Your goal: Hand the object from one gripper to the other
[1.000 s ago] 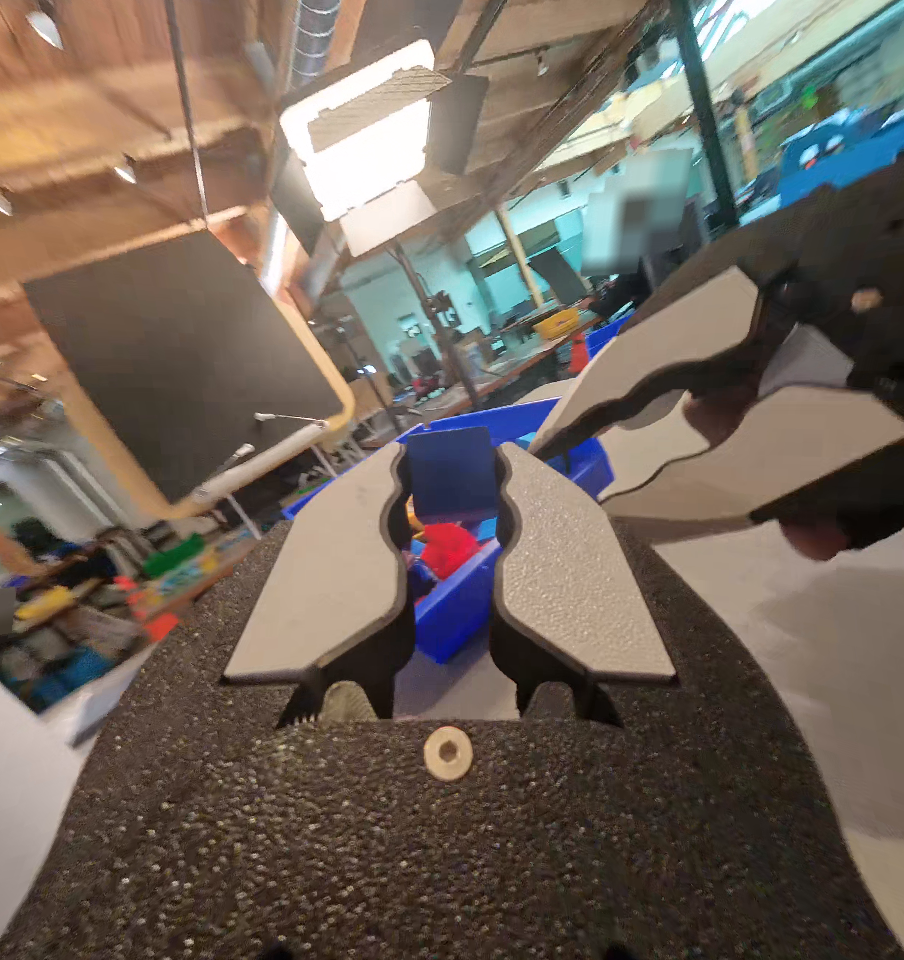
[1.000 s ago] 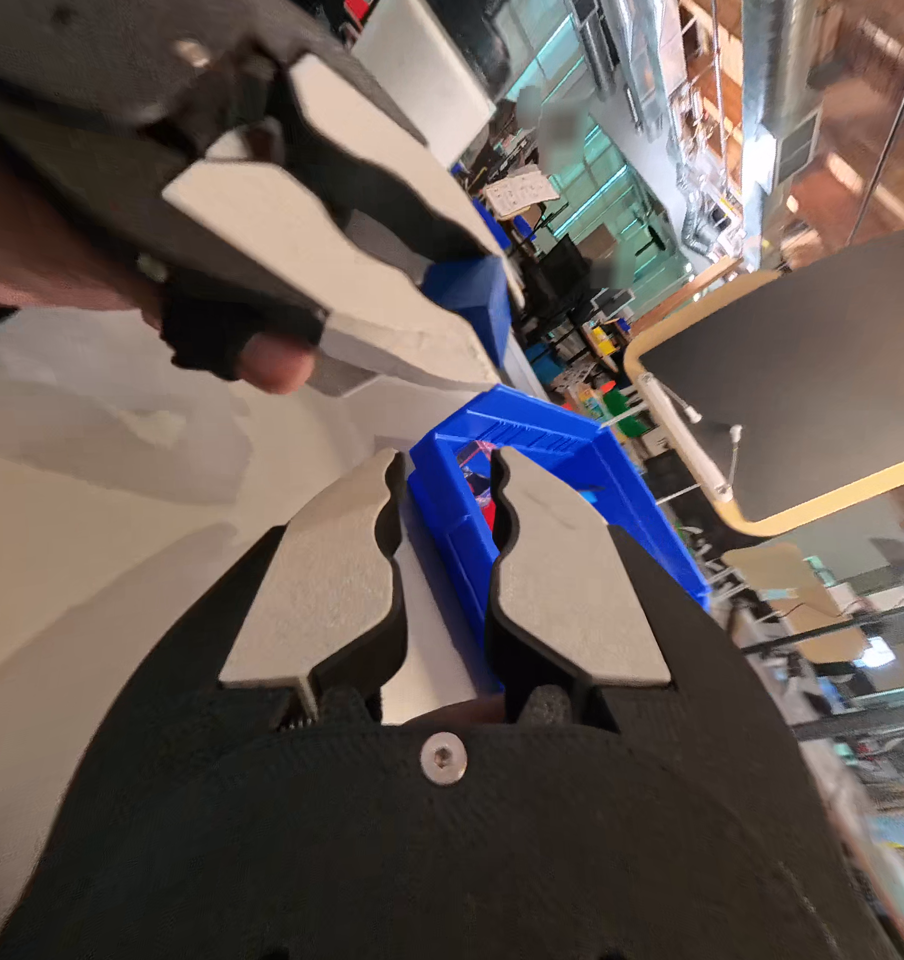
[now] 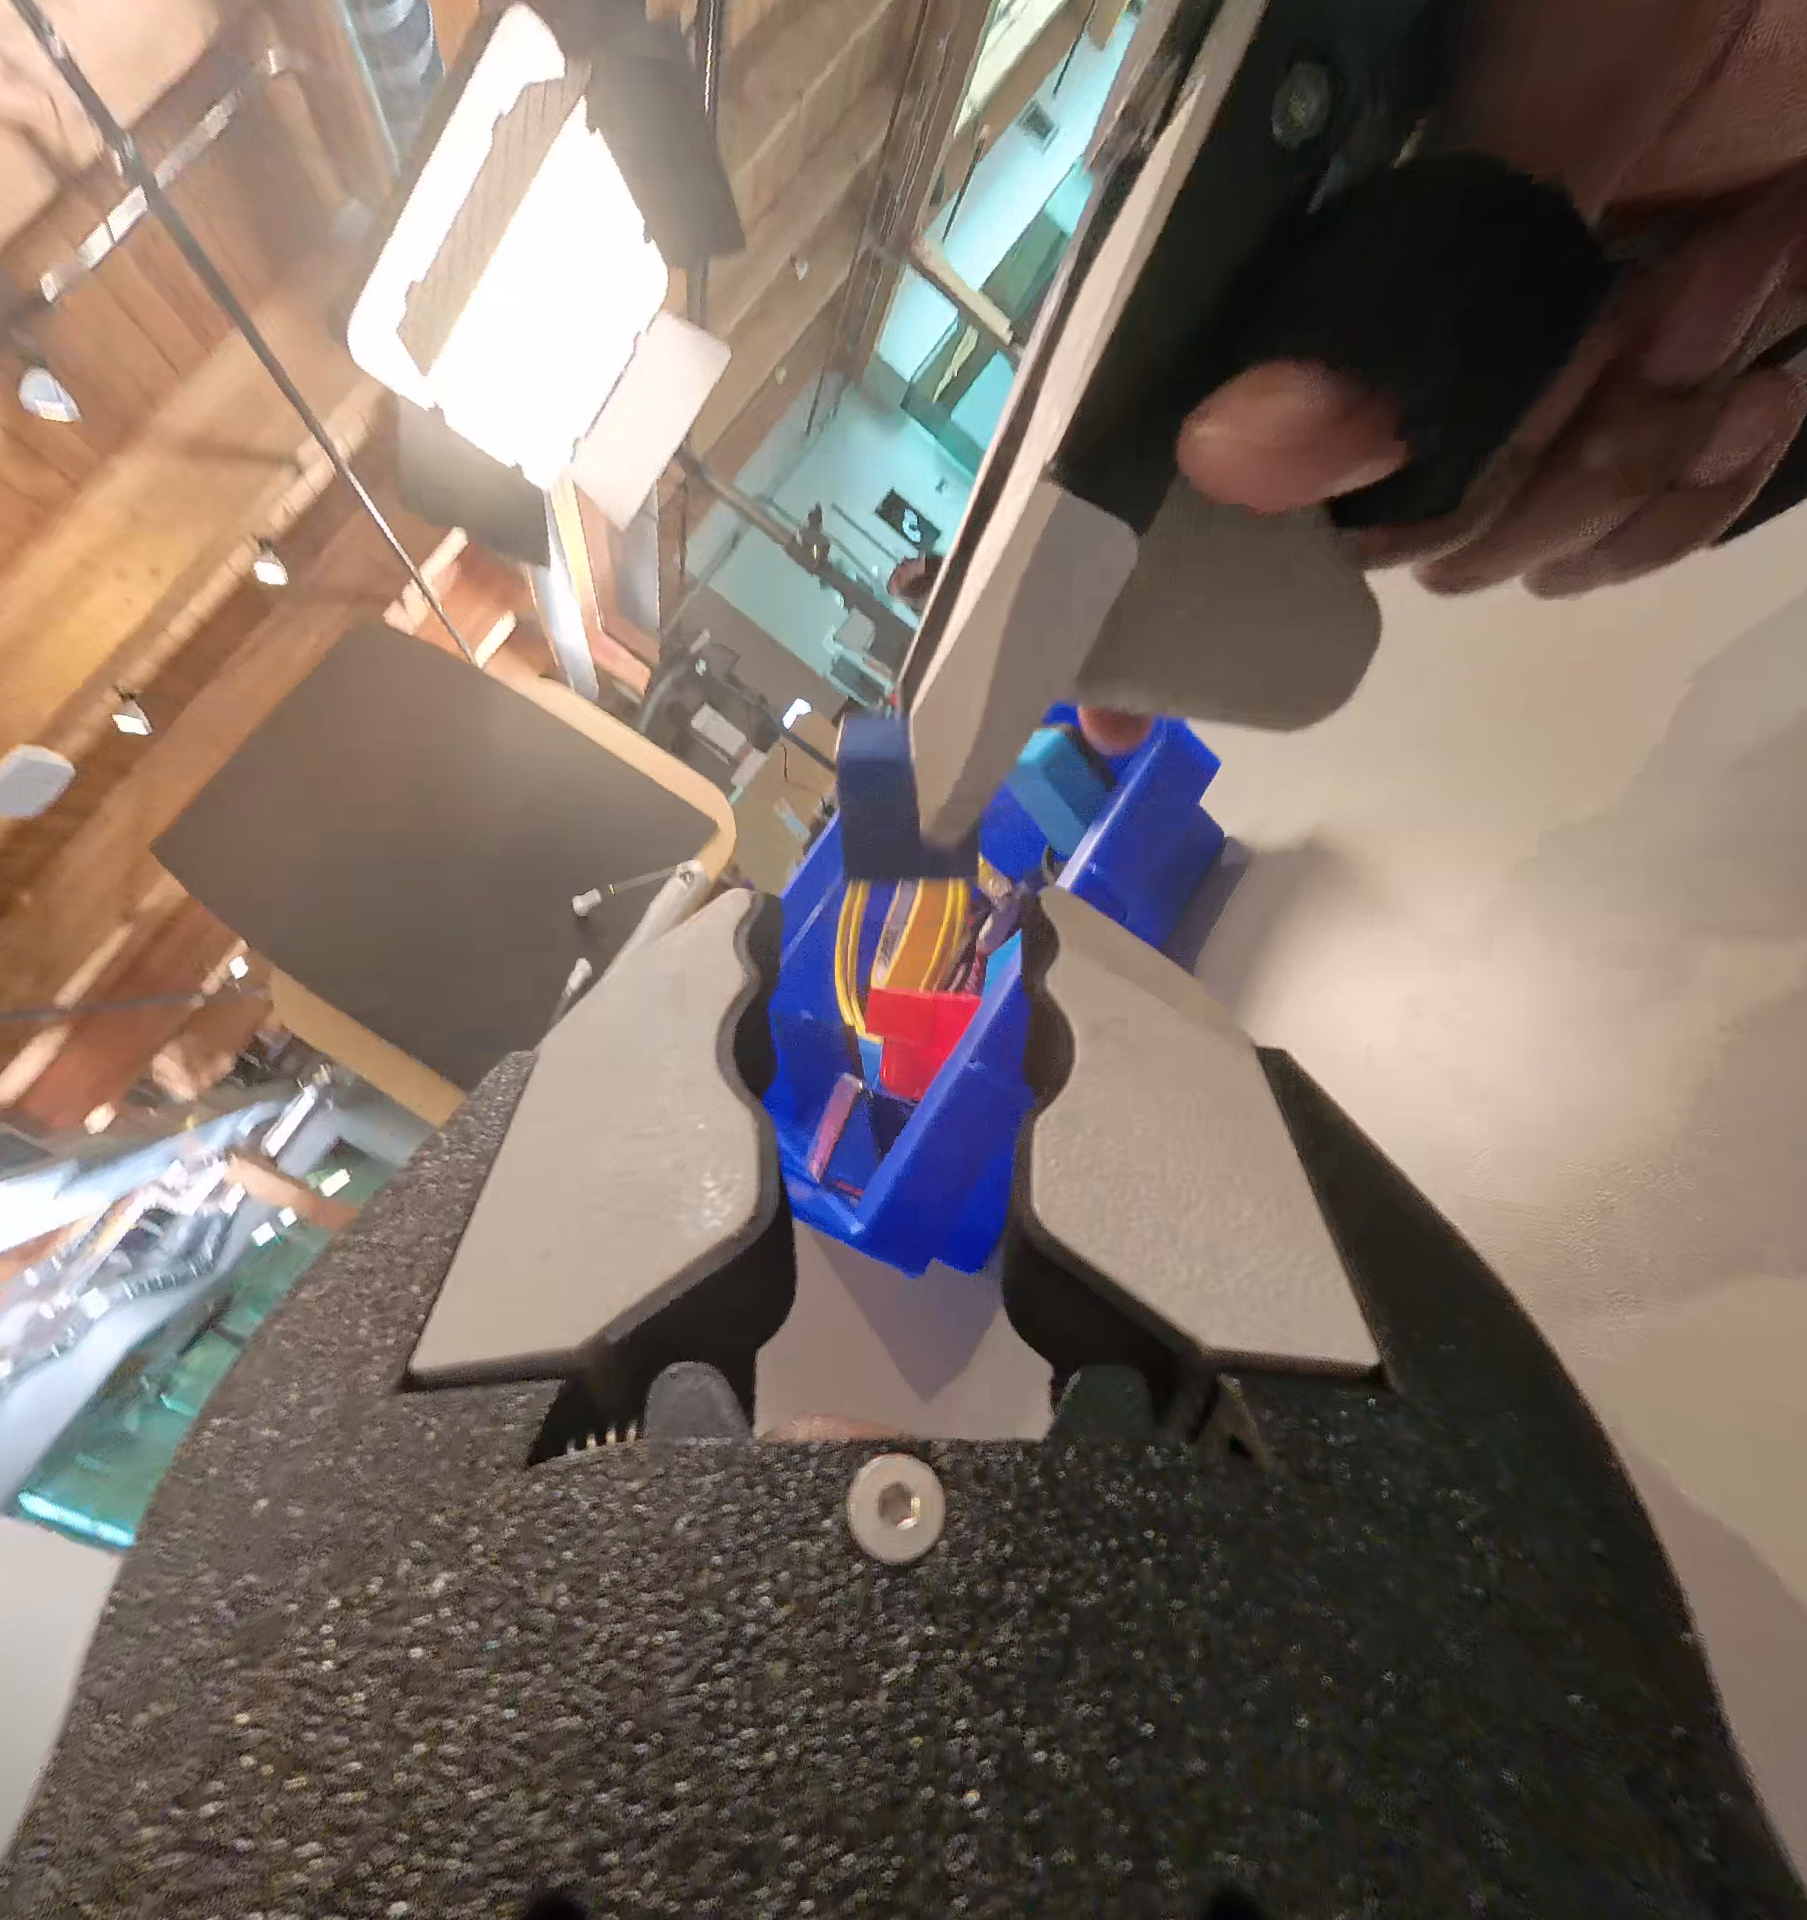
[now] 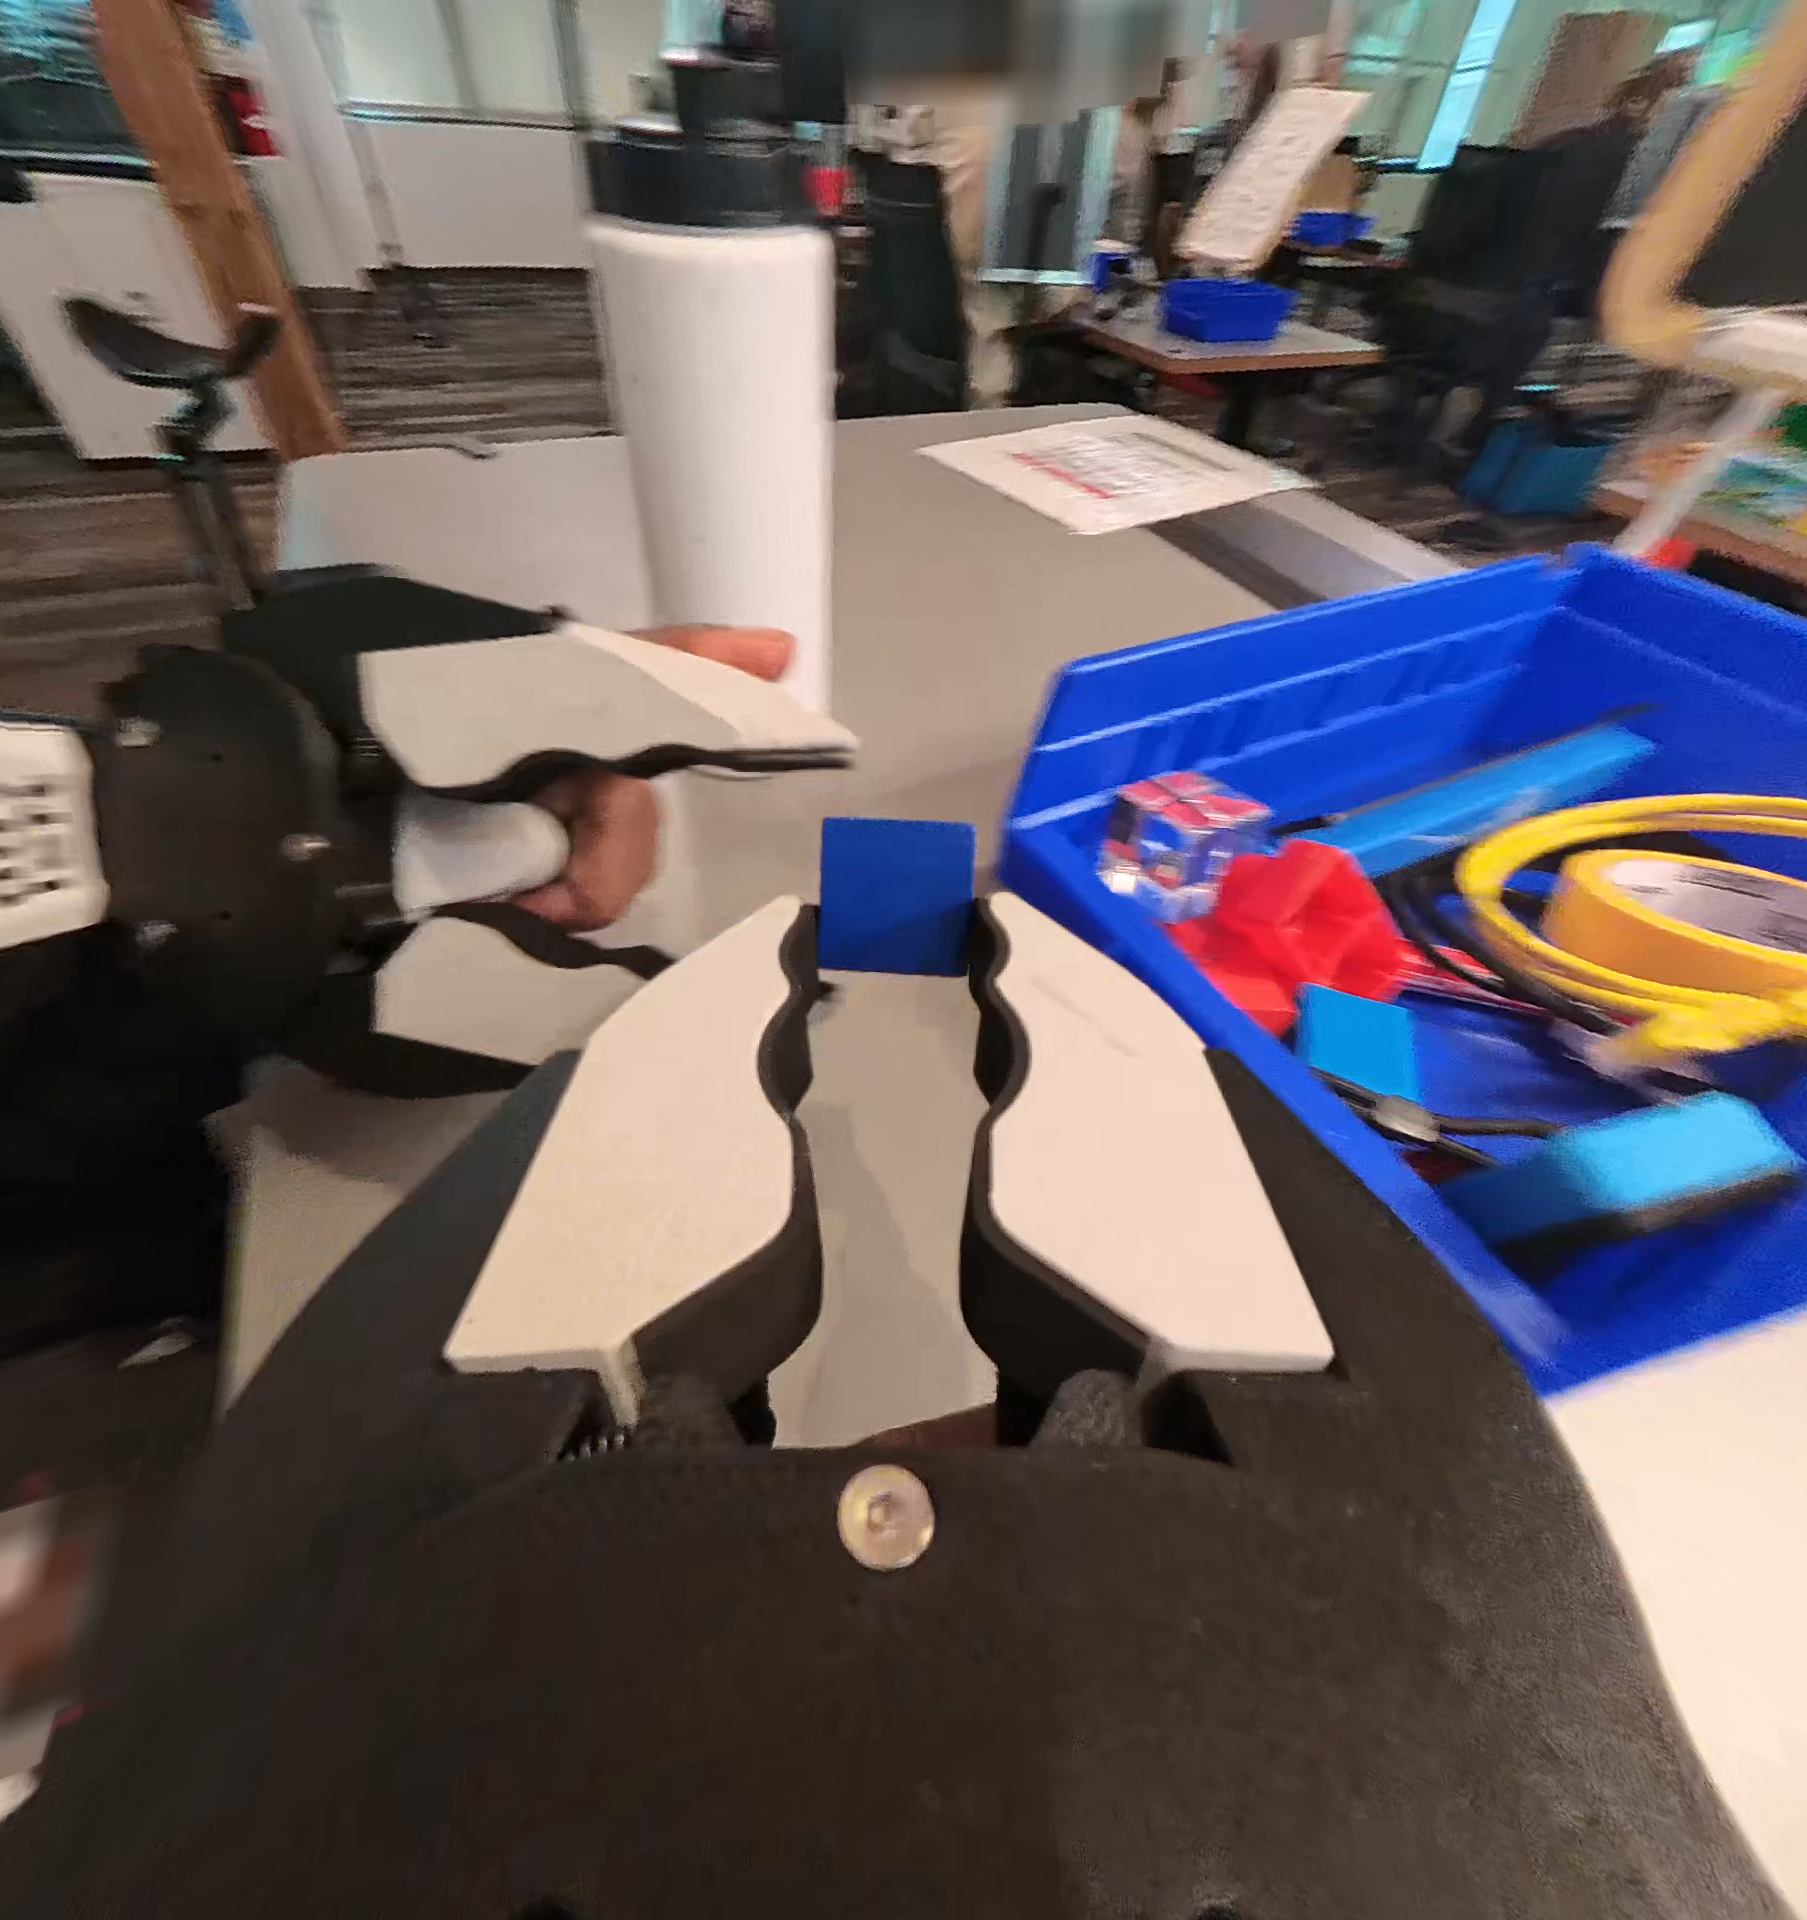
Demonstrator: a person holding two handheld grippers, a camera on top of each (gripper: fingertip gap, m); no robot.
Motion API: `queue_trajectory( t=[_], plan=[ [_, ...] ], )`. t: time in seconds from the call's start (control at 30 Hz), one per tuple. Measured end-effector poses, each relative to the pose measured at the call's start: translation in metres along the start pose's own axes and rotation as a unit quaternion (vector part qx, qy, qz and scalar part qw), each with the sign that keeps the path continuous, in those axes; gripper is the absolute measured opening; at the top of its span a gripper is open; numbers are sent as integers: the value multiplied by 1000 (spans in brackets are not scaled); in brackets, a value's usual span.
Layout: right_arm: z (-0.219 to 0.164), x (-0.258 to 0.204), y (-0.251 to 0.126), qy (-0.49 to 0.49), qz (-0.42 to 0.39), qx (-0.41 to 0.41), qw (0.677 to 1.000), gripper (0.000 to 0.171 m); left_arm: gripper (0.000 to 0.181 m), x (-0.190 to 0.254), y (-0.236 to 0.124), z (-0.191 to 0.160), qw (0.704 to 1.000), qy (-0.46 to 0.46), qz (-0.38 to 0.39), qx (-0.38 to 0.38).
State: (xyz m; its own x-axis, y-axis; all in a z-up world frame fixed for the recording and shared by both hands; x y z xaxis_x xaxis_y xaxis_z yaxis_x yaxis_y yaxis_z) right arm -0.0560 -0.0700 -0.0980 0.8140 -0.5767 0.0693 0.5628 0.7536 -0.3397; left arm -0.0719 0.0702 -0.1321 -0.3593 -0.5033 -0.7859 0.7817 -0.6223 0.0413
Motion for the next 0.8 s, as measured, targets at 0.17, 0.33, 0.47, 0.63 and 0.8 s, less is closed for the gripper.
queue_trajectory(
  t=[0.17,0.33,0.47,0.63,0.8],
  plan=[
    [10,35,-4,-52,-191,-53,979,28,47,-7,6,-22,993,-71,-1,-98],
    [37,66,15,-110,-233,-134,957,28,46,-10,8,-32,983,-115,-3,-141],
    [54,92,33,-140,-242,-177,944,27,46,-11,7,-33,981,-128,-6,-143],
    [53,129,54,-130,-250,-223,933,27,46,-10,7,-33,981,-132,-13,-144],
    [40,145,61,-121,-253,-248,927,27,46,-10,7,-33,980,-136,-15,-145]
  ],
)
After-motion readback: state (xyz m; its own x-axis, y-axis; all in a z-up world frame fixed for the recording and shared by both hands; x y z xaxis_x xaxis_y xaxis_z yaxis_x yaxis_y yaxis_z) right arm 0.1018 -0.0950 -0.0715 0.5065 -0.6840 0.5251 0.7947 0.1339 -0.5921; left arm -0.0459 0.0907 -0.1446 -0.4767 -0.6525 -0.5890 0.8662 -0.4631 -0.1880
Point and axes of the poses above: each gripper's, where its closed fingertips meet, y out along the fingers, z out of its top, x = y × z across the jaws, the point moved 9 cm from there along -y, back along the fingers, and after that the axes turned 6 degrees about -x, right-handed, at the moved point
